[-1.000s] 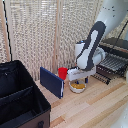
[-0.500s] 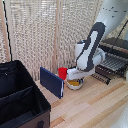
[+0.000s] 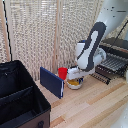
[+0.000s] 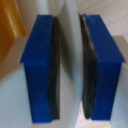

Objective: Gently stretch your hand towards the oven tray's handle, obtaining a firm grip, and draw it cautiously out of the oven. Transition your grip to the hot dog bowl, gingerly seizing the edge, and elevate it from the surface. Hover the bowl over the tray, delicately lower it, and temper your grip, establishing the bowl's equilibrium.

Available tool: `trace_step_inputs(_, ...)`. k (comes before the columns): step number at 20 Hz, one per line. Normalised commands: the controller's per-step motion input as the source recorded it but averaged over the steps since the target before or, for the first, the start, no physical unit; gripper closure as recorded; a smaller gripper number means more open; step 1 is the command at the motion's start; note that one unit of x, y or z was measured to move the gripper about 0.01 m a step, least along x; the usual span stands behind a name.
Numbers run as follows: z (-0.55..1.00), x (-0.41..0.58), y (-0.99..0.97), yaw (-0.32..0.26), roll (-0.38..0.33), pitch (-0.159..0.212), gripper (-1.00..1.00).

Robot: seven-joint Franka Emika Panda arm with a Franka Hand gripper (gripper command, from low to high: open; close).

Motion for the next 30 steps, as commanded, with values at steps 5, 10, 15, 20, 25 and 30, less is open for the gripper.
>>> trace_step_inputs(5,0.83,0.146,-0.06,-0.031,0.020,-0.029,1.00)
trace_step_inputs(10,0.77,0.233,-0.01,-0.030,0.024,-0.062,1.00)
trace_step_inputs(15,0.75,0.401,-0.02,-0.058,-0.001,-0.009,1.00)
trace_step_inputs(20,0.75,0.498,-0.05,-0.199,-0.079,0.005,1.00)
trace_step_inputs(25,0.71,0.389,0.00,-0.285,-0.137,0.025,1.00)
trace_step_inputs(30,0.69,0.327,-0.01,-0.300,-0.115,0.020,1.00)
